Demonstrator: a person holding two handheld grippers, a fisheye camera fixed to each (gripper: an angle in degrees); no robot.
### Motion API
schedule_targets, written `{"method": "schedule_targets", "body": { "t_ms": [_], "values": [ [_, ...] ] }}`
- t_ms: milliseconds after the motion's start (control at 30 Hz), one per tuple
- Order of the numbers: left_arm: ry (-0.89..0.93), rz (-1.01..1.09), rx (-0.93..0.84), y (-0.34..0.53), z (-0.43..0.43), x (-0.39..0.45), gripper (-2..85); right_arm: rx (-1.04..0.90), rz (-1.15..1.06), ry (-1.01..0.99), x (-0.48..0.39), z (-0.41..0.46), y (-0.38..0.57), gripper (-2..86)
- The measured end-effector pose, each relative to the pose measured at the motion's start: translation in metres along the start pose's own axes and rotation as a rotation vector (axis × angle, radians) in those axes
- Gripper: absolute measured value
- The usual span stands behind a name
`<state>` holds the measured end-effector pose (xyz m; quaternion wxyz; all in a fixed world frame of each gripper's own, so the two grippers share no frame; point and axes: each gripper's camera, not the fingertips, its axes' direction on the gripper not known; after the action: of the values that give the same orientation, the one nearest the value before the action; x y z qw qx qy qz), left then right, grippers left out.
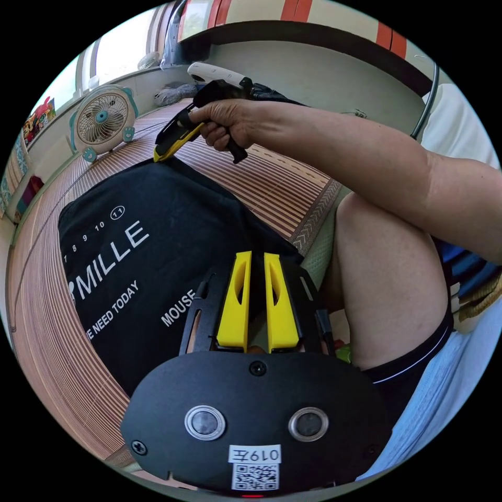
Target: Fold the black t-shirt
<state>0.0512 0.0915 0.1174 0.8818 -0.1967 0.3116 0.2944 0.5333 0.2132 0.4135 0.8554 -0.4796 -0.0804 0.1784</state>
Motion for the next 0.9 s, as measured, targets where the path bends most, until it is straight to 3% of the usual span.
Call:
{"method": "schedule_targets", "body": {
  "t_ms": [233, 533, 667, 900],
  "values": [
    [-0.006, -0.018, 0.023, -0.003, -0.006, -0.023, 0.7, 0.007, -0.007, -0.004, 0.002, 0.01, -0.008, 0.3],
    [0.059, -0.063, 0.106, -0.001, -0.026, -0.068, 0.8, 0.009, 0.045, -0.146, 0.02, 0.009, -0.007, 8.6],
    [0.051, -0.042, 0.065, -0.004, -0.019, -0.086, 1.0, 0.032, 0.101, -0.086, 0.028, 0.018, -0.006, 1.4],
    [-0.044, -0.038, 0.087, -0.002, -0.046, -0.152, 2.2, 0.05, 0.11, -0.162, 0.043, 0.018, -0.001, -0.7]
  ]
}}
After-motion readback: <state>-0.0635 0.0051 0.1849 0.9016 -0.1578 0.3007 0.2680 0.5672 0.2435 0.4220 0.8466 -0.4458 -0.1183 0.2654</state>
